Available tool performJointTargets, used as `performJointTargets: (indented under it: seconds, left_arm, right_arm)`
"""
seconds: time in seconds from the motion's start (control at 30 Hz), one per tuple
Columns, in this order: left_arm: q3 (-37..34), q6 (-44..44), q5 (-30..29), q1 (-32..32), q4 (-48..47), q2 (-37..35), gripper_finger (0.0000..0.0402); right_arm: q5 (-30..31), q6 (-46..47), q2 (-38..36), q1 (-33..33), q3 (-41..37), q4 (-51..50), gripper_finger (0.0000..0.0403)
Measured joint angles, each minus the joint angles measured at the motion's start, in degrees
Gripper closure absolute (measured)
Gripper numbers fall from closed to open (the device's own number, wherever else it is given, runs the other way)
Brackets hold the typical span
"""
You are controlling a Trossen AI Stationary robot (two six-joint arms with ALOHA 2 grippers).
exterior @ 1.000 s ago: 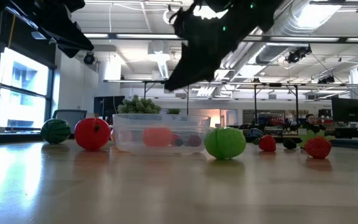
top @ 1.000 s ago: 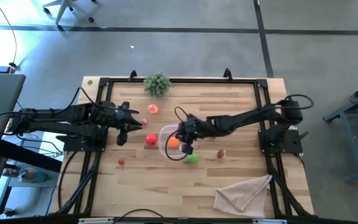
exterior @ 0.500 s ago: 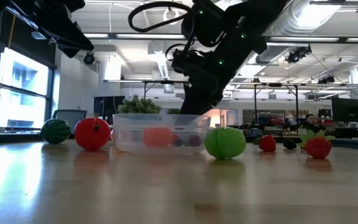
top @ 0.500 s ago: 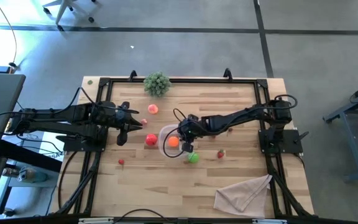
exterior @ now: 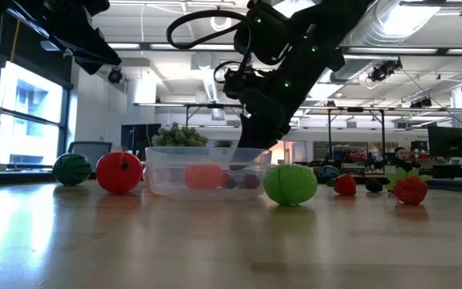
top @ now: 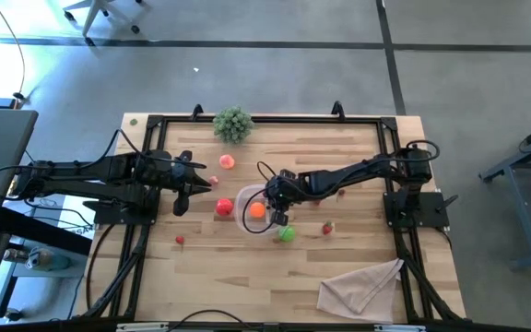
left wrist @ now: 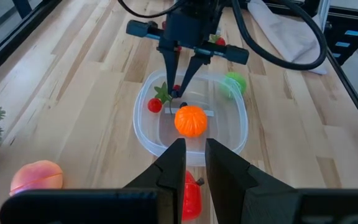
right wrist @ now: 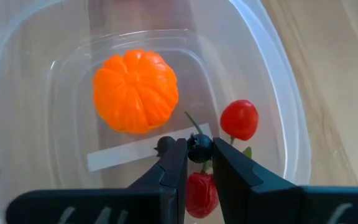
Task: Pick and placing Produce into tupperware
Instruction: Put the blueberry into the transparent bin, then put the blackberry into the transparent bin
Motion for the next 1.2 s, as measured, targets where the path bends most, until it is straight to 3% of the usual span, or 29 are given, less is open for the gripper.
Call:
performJointTargets:
  seconds: [0.43, 0.73, 0.97, 1.2]
  left_arm:
    - [0.0, 0.0, 0.02, -0.01, 0.0, 0.0, 0.035]
    - [0.0, 0.01, 0.02, -0.01, 0.0, -0.02, 0.035]
    - [0.0, 0.01, 0.02, -0.01, 0.0, 0.0, 0.035]
    - [0.0, 0.0, 0.02, -0.01, 0.0, 0.0, 0.035]
  right_arm:
    - [-0.02, -0.11, 0.0, 0.0, 0.0, -0.35, 0.035]
    - [1.61, -0.11, 0.0, -0.02, 0.0, -0.32, 0.0304]
    - [1.77, -1.24, 0.0, 0.0, 0.01, -0.05, 0.03]
    - [3.69, -2.39, -0.15, 0.65, 7.6, -12.42, 0.03]
